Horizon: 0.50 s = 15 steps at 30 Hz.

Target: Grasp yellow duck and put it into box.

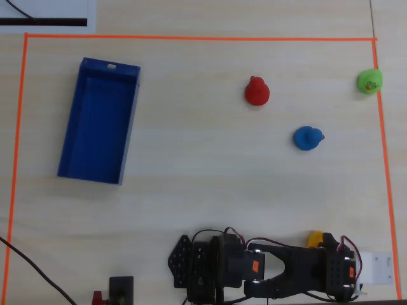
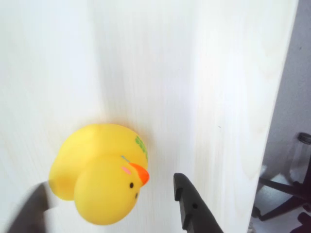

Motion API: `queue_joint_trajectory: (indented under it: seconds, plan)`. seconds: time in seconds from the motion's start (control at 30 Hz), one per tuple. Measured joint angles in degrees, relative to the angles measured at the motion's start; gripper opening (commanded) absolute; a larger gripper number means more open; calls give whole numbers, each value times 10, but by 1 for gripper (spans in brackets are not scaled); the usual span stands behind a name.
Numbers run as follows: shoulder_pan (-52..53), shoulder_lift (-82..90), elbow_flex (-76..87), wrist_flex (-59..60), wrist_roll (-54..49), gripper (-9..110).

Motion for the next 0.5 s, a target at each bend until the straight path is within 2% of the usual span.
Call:
queue_joint_trajectory:
  seconds: [0.07,0.5]
  plan:
    - [1,0,0,8,-1,0]
    - [-8,-23,-60,58,-20,0]
